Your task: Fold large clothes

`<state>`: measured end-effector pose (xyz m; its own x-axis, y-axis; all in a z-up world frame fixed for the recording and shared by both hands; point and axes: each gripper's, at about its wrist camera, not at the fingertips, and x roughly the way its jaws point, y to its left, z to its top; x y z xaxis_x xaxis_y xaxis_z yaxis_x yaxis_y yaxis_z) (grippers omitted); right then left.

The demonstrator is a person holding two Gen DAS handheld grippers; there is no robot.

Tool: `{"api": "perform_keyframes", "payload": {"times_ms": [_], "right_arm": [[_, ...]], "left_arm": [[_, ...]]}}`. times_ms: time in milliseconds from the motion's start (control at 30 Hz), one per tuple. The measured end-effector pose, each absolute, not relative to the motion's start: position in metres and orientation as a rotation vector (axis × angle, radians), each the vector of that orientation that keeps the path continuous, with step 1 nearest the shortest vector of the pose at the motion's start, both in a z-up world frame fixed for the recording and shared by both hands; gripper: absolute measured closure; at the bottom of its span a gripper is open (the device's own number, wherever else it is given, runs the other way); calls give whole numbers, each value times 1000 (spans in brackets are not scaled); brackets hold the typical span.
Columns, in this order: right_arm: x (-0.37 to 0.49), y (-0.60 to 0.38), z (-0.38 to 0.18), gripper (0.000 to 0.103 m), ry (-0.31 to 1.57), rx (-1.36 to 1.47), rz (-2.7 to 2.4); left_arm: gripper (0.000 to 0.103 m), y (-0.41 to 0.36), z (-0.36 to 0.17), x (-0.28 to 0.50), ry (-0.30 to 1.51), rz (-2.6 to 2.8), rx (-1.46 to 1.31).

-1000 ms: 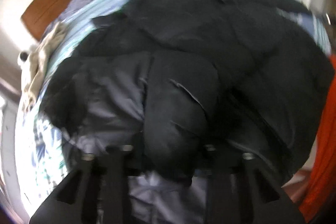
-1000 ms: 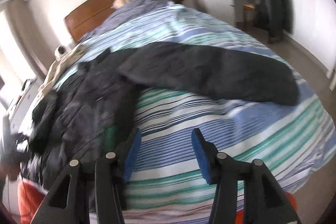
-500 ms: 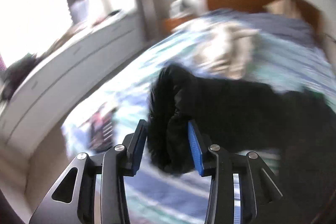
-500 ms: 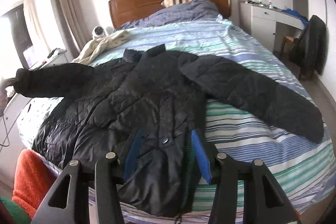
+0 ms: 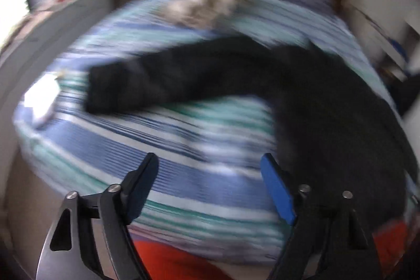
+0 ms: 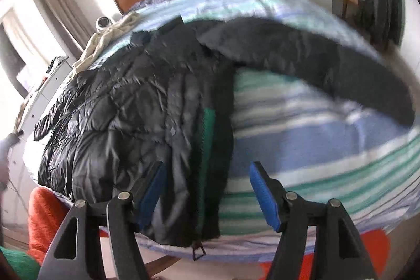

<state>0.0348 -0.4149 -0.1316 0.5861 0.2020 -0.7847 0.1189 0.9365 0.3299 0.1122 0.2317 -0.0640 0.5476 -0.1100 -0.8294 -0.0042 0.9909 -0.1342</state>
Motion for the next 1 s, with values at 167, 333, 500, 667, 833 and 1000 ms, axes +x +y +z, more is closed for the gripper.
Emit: {"api": "perform_keyframes", "payload": {"times_ms": [167, 333, 500, 667, 833, 1000], "right_arm": [[44, -412, -156, 36, 985, 482, 177], [48, -398, -157, 60, 994, 391, 193], [40, -399, -145, 84, 989, 378, 174], [37, -400, -147, 82, 999, 347, 143], [39, -386, -133, 45, 954, 212, 54], [30, -394, -104, 29, 865, 169, -32]], "left_arm": [[17, 152, -120, 112, 1156, -241, -59], [11, 134, -136, 113, 1170, -244, -26], [61, 115, -135, 109, 1170, -302, 21], [55, 97, -140, 98, 1146, -297, 74], [31, 105, -121, 93, 1097, -231, 60], [5, 102, -69, 71, 944, -210, 135]]}}
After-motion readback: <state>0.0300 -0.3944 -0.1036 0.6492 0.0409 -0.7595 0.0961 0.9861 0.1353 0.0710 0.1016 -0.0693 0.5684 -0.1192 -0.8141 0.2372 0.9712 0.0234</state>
